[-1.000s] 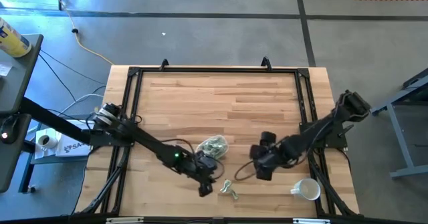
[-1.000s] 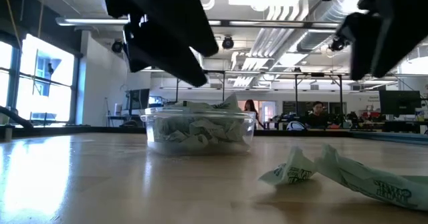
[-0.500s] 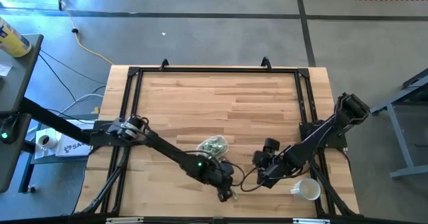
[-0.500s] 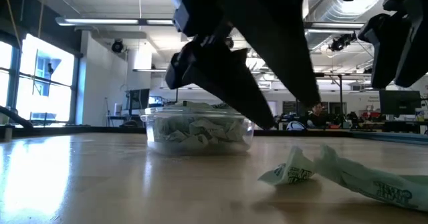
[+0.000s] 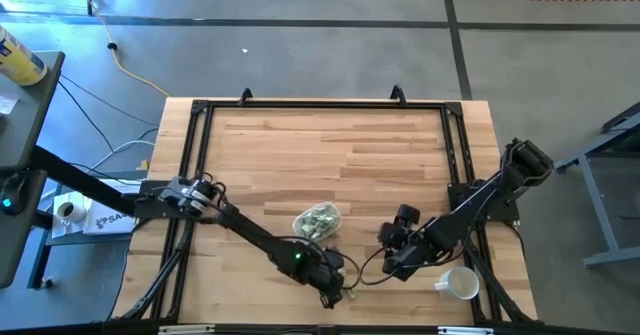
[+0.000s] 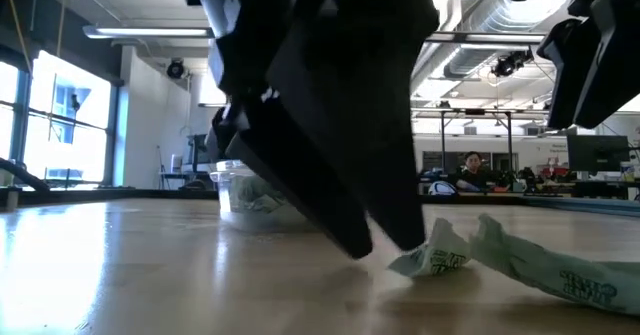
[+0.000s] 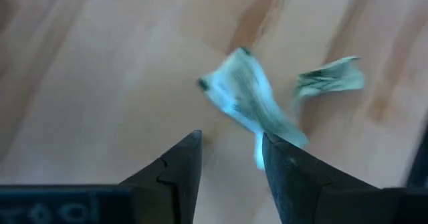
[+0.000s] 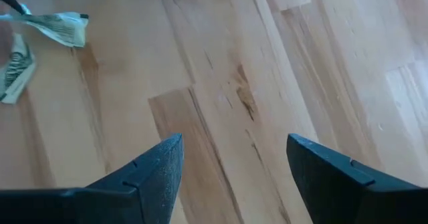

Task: Pick and place Stevia / Truvia into bins
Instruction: Put the green stevia packet into the transparent bin

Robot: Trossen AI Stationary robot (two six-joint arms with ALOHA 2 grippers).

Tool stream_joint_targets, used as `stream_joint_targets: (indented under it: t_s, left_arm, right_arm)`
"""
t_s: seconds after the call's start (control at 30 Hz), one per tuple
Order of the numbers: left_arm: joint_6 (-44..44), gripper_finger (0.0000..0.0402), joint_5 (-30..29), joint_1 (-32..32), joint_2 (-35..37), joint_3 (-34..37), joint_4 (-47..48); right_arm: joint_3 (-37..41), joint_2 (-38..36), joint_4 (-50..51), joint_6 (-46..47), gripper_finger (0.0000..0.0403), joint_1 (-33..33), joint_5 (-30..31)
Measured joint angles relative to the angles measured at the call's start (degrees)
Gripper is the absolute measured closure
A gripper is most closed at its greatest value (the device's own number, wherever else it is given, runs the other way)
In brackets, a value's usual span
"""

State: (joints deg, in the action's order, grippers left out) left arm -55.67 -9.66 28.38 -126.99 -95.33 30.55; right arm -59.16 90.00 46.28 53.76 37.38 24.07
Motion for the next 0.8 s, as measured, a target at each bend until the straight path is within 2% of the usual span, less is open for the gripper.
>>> stream_joint_targets:
  t_s: [0.23,0.43,0.6,0.8]
  left_arm:
    - [1.4,0.0209,-1.1,-0.1,-2.6,-0.3,0.1]
    - [2.9,0.0252,-1.7,0.2,-2.3,-0.7,3.3]
    - [6.1,0.0296,-1.6,0.1,-2.1,-4.8,7.9]
    - [6.0,0.0295,-6.8,0.1,-2.0,-9.1,5.9]
  right_arm:
    - [0.0,0.0,2.0,-0.1,0.0146,-1.3,0.7]
    - [0.0,0.0,2.8,-0.2,0.0146,-1.8,0.8]
    - [0.0,0.0,3.2,-0.2,0.0146,-1.8,1.4]
    - [0.0,0.0,3.8,0.1,0.0146,-1.8,1.4]
